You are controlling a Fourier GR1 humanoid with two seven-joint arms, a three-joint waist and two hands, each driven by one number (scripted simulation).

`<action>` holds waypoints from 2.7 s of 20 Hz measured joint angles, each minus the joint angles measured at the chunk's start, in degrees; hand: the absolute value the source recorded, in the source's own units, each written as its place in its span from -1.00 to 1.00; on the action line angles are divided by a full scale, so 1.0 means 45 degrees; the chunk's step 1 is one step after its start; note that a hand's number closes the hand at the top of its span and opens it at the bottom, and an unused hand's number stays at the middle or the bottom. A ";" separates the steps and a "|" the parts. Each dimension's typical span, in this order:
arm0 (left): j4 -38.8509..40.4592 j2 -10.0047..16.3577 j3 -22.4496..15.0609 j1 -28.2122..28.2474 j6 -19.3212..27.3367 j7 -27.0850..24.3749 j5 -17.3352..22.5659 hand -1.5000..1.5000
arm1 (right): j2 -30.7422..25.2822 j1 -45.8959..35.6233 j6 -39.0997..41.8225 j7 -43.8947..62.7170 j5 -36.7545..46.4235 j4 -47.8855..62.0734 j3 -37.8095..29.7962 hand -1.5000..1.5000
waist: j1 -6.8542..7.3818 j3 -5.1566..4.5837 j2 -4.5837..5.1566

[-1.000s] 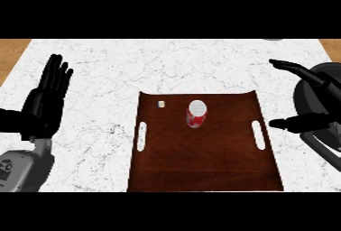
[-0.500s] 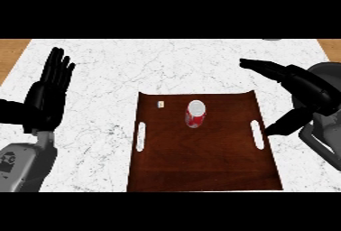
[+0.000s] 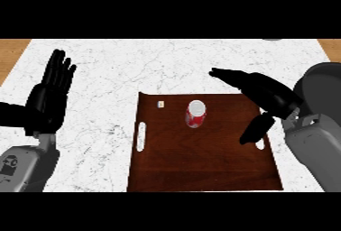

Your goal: Pick the can from the tray and place it in the pot

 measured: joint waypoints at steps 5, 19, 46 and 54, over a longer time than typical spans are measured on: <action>-0.0013 -0.0226 0.0276 0.0047 -0.0195 0.0022 -0.0243 0.00 | 0.1043 0.0220 0.0415 0.0510 0.0763 0.0306 0.0179 -1.00 | -0.0017 0.0004 0.0006; 0.0343 -0.0828 0.1126 0.0147 -0.1114 -0.0204 -0.0871 0.00 | 0.3043 0.0649 -0.0160 -0.0931 0.3652 0.1523 -0.0184 -1.00 | -0.0024 0.0004 0.0010; -0.0056 -0.1662 0.1670 0.0192 -0.1691 0.0288 -0.1796 0.00 | 0.5983 -0.1119 -0.3071 -0.4364 0.7297 0.7265 -0.0555 1.00 | 0.0041 -0.0021 -0.0077; 0.0205 -0.1848 0.1850 -0.0264 -0.1720 0.0441 -0.1972 0.00 | 0.6253 -0.0993 -0.3975 -0.4276 0.7937 0.7106 -0.0193 1.00 | -0.0020 -0.0016 -0.0078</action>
